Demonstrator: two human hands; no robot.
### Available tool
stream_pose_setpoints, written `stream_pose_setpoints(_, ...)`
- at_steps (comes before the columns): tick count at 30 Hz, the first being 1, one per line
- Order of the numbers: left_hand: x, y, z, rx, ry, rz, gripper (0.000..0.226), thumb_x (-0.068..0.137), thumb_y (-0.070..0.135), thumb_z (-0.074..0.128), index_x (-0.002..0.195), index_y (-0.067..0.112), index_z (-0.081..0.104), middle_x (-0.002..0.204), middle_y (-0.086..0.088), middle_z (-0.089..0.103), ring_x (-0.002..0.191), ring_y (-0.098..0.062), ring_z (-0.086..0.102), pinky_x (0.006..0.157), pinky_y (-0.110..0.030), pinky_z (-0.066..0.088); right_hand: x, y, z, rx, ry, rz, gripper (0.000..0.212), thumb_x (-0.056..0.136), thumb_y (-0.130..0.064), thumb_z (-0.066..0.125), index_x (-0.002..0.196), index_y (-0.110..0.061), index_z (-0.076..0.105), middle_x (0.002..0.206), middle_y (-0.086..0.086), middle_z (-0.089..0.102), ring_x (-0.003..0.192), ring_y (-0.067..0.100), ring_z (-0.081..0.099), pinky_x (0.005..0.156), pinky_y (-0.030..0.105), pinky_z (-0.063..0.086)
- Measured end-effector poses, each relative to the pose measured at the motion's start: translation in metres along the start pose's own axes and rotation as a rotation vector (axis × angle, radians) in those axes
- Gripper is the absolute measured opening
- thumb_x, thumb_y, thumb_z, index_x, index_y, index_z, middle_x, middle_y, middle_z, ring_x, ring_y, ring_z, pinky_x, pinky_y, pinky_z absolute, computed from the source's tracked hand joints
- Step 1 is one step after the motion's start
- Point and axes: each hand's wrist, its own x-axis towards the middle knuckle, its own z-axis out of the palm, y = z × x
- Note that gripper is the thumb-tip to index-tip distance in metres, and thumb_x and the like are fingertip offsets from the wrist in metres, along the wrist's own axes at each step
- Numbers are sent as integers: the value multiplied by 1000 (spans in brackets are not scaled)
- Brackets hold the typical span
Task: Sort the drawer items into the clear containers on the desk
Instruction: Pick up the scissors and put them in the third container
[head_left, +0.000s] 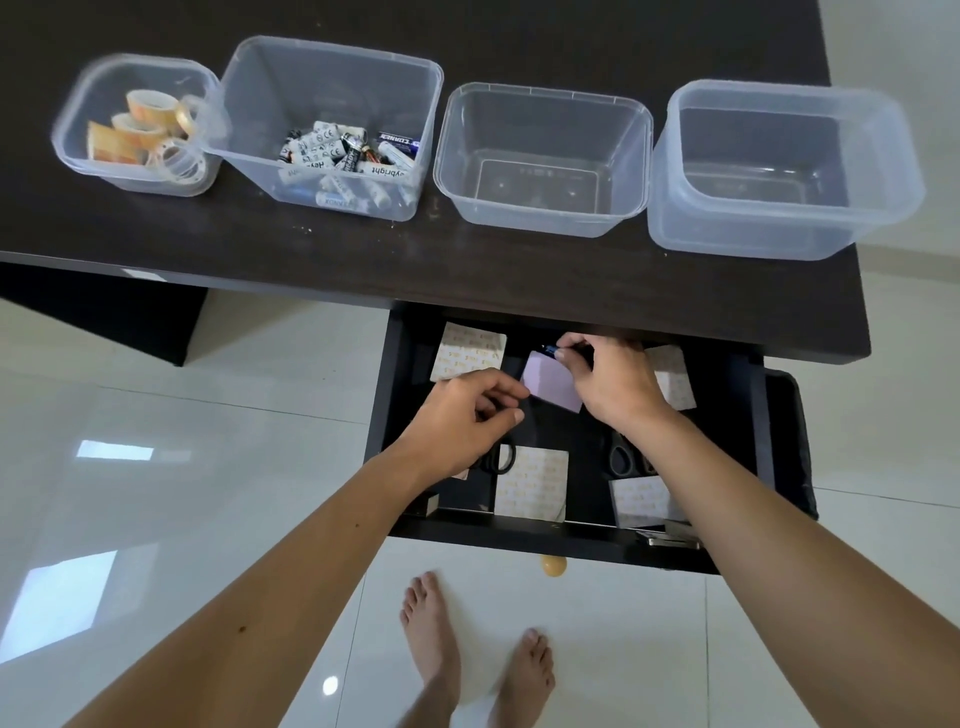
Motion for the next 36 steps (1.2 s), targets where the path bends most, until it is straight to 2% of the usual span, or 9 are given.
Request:
stream_pose_setpoints(3,-6,2,-4,-8,-7,5,25,98,20,73,121,28,73,106,15,72,95,8,66,84,-12,56,-10,-3,-10,58,62,-42,17,103,-25,68,114,-15,75,109,-3,73,94,11,63,81,21,41)
stream_pose_setpoints(5,-13,5,-8,-26,-5,-1,24,98,19,73,121,28,73,105,16,72,94,9,65,81,-8,54,-22,-7,-18,101,45,-43,15,102,-24,69,112,-17,76,95,-11,69,76,0,57,70,12,40)
stream_pose_setpoints(7,-22,9,-13,-37,-2,-2,24,99,18,73,121,27,73,105,16,73,93,7,67,81,-10,56,-40,-13,-26,146,1,-61,11,100,-21,71,109,-17,76,87,-16,66,71,-2,58,64,5,41)
stream_pose_setpoints(11,-43,15,-28,-79,51,8,23,96,18,76,117,28,74,103,13,75,94,-3,71,90,-25,62,-78,-30,-38,228,-83,-107,8,97,-17,74,103,-21,76,90,-16,67,79,-6,64,71,10,49)
stream_pose_setpoints(16,-65,30,-58,-182,67,46,28,92,20,82,119,25,76,100,9,76,91,-7,73,92,-28,61,-89,-75,-52,284,-203,-199,16,93,-17,80,95,-33,75,94,-14,68,80,16,73,79,41,63)
stream_pose_setpoints(22,-67,45,-109,-232,253,110,6,92,19,81,96,23,79,85,6,80,81,-13,75,85,-29,62,-67,-142,-60,342,-196,-324,13,90,-12,83,97,-22,79,95,-11,71,79,14,76,79,36,65)
stream_pose_setpoints(28,-51,59,-168,-220,346,173,12,92,13,82,101,19,77,90,1,79,84,-20,76,86,-36,64,-26,-203,-73,366,-168,-380,12,91,-11,82,101,-16,79,98,-1,74,78,11,76,77,25,63)
stream_pose_setpoints(31,-32,69,-196,-231,396,190,12,93,13,80,102,20,75,92,-2,79,81,-23,77,84,-44,66,1,-228,-78,369,-111,-425,12,91,-10,82,102,-15,79,98,-4,73,78,13,76,78,27,64)
stream_pose_setpoints(36,0,87,-229,-151,440,154,14,98,23,75,111,21,72,91,3,76,76,-18,76,77,-42,67,51,-254,-80,268,3,-484,11,90,-14,83,99,-19,81,96,-8,73,84,10,71,79,21,57)
